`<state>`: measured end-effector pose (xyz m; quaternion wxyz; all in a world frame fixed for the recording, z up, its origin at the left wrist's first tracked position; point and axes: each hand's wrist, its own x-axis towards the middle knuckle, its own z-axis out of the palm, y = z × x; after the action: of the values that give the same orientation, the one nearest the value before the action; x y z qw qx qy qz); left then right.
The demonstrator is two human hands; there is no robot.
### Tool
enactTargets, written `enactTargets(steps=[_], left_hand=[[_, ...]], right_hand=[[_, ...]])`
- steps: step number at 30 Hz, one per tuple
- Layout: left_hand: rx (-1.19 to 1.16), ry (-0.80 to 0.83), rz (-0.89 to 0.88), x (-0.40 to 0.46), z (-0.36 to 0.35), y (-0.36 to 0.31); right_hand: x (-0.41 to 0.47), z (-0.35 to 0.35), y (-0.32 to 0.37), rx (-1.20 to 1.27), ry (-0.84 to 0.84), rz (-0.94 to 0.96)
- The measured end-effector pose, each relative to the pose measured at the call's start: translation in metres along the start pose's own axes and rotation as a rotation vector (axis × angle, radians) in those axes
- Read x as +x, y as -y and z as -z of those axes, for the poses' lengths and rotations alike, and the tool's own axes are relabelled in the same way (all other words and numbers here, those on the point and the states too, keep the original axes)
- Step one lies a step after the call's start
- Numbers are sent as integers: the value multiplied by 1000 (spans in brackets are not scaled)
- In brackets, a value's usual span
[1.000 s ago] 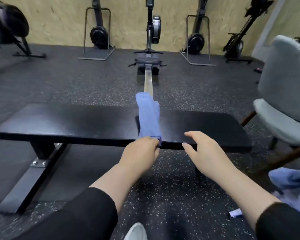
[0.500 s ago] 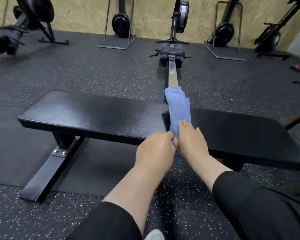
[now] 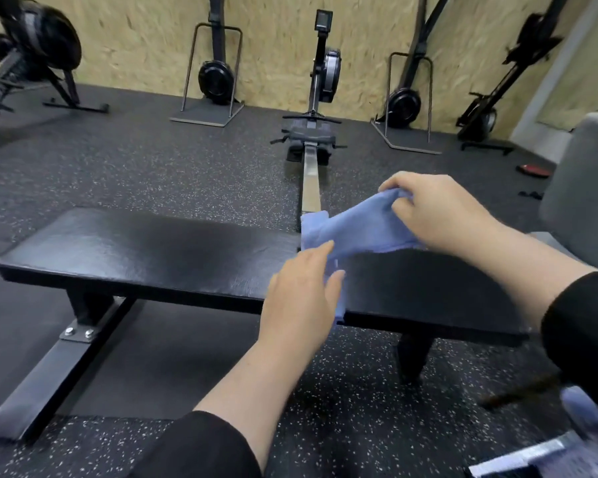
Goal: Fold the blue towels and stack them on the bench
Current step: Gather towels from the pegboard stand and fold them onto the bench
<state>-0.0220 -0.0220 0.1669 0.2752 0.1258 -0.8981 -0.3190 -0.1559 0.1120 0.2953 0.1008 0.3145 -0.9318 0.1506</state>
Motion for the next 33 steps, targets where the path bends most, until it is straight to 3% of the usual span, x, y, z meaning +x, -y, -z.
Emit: enactTargets(steps=[3,8,11,16,23,29,33], left_hand=[[-142,16,-30,-2,-8,-36],[-447,345,-14,-15,-43,-95],[-489,471,-100,-30,-58,-130],[-496,545,-281,-54,-76,-197],[-388,644,-533,-85,-88,-306],[-98,649,-732,-92,-89,-366],[-61,576,-775,-95,-85,-406]], right_hand=[[-36,53,-10,-15,80,78],[-110,103,-41,-12,190,77],[-157,131,-69,-17,258,45],[-235,182,-120,-132,370,-141],[-328,192,-160,-166,283,-340],[-372,220,-186,-186,-34,-512],[-390,240,-190,-150,-121,-527]])
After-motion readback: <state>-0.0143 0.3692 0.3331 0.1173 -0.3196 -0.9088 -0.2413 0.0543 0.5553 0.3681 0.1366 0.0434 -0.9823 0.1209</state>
